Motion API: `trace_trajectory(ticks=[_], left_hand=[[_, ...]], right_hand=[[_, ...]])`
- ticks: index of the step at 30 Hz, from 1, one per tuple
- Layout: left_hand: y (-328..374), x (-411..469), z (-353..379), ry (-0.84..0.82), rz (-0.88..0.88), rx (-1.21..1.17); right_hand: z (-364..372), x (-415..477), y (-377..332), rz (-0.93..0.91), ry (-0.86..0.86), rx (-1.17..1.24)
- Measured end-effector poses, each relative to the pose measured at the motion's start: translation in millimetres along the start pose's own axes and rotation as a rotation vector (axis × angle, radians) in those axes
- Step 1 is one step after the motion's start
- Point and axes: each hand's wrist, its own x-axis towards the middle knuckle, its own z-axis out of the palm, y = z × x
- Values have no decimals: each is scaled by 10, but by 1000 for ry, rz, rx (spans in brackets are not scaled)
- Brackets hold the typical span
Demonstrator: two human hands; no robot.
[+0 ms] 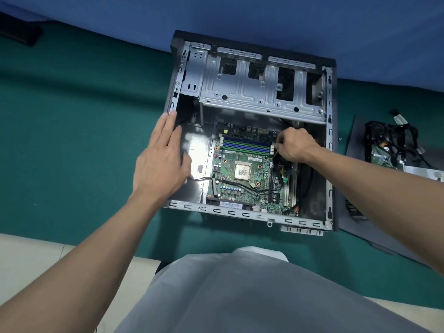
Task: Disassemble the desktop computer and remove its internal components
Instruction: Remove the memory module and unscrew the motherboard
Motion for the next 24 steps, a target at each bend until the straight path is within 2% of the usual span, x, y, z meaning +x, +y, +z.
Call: trace_trajectory(ticks=[4, 9, 14, 20, 24], left_hand=[[-2, -3, 1, 3, -2, -5], [-2, -3, -3, 4, 2, -14], [-2, -1, -2, 4, 4, -12], [0, -2, 0, 1, 0, -7], [2, 2, -5, 1, -5, -11]], right_hand=[[21, -8, 16, 24, 24, -86], [-22, 22, 13, 8, -18, 1], [37, 27, 61, 26, 30, -70], [12, 29, 68, 43, -8, 47], [47, 20, 92, 63, 1, 0]])
